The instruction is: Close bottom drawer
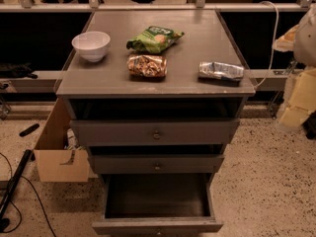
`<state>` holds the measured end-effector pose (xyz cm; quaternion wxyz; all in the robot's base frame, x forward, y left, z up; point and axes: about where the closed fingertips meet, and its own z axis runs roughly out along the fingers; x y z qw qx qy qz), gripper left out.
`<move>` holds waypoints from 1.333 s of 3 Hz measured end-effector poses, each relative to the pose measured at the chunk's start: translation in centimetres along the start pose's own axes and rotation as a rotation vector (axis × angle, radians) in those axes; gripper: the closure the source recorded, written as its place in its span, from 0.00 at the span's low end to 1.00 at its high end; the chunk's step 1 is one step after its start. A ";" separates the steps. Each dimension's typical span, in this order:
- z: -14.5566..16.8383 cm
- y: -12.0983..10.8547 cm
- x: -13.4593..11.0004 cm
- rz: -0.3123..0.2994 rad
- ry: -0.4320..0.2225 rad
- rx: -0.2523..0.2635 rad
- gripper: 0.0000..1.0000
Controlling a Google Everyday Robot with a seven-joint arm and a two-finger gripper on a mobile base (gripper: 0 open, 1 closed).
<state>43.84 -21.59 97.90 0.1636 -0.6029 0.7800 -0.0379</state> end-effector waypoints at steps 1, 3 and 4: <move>0.0 0.0 0.0 0.000 0.000 0.000 0.00; 2.1 2.4 1.3 0.043 -0.142 0.005 0.00; 7.3 6.0 3.2 0.082 -0.285 -0.043 0.00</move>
Offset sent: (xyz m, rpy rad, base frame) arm -0.0026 -0.0085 -0.0136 0.1074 -0.0123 -0.0274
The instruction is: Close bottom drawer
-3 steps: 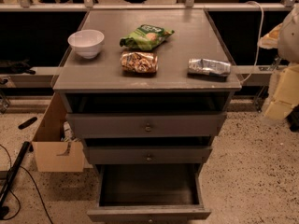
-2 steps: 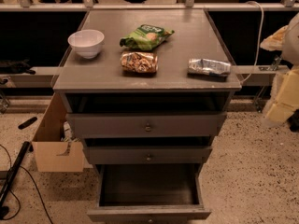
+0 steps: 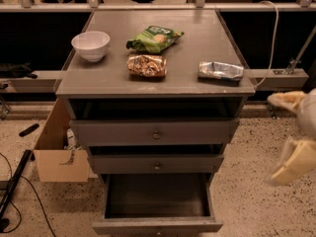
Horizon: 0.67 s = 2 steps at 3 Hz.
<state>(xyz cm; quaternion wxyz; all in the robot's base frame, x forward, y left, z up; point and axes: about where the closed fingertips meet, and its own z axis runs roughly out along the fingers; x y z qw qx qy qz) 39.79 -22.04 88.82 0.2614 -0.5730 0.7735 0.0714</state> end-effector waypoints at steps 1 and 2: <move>5.2 3.1 1.2 0.003 -0.179 -0.101 0.00; 6.0 3.7 0.5 -0.030 -0.255 -0.120 0.00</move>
Offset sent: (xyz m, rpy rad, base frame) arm -0.0147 0.0216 -0.0564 0.1875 0.0273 0.0804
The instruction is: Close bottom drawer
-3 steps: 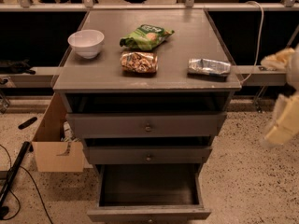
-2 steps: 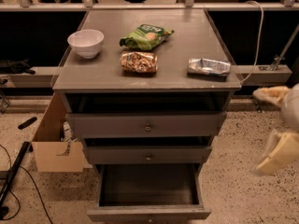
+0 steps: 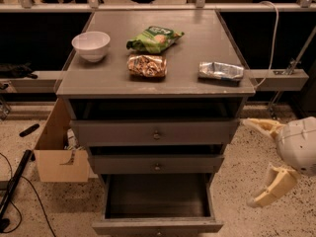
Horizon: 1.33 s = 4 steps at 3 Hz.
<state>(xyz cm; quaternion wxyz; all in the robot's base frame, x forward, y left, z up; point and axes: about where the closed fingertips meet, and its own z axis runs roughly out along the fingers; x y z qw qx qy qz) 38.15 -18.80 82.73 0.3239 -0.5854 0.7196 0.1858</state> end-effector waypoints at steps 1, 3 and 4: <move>0.0 0.0 0.0 -0.001 0.000 0.000 0.00; 6.9 0.5 2.8 0.215 -0.058 0.041 0.00; 11.3 1.0 6.3 0.359 -0.052 0.082 0.00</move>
Offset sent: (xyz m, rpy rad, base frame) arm 0.0225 0.0316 -0.0639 0.1304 0.0382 -0.1993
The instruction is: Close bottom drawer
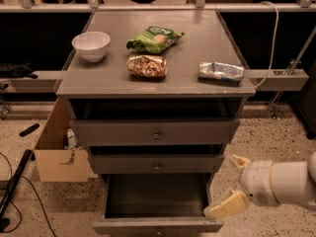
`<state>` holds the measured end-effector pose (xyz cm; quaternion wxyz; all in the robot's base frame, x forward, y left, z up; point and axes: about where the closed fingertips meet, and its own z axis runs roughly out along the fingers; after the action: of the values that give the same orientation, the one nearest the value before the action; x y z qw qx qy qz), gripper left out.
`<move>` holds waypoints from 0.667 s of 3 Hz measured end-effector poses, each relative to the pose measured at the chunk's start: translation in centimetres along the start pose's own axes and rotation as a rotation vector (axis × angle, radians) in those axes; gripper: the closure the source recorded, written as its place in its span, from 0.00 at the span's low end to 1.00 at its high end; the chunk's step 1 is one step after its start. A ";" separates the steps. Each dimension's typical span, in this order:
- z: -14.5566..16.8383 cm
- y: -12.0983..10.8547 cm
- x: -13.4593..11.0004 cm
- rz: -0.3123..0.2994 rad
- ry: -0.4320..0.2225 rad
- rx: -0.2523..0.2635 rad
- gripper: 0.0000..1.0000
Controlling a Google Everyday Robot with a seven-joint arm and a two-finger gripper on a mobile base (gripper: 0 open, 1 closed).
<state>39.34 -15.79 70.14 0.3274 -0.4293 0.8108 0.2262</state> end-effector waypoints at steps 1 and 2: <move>2.5 -0.9 3.9 0.080 0.025 0.070 0.00; 2.7 -0.5 3.5 0.065 0.014 0.057 0.00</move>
Offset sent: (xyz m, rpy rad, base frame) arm -0.0023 -0.0076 -0.0400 -0.0156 0.0306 -0.0835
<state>39.14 -16.24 65.73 0.3263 -0.3945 0.8328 0.2105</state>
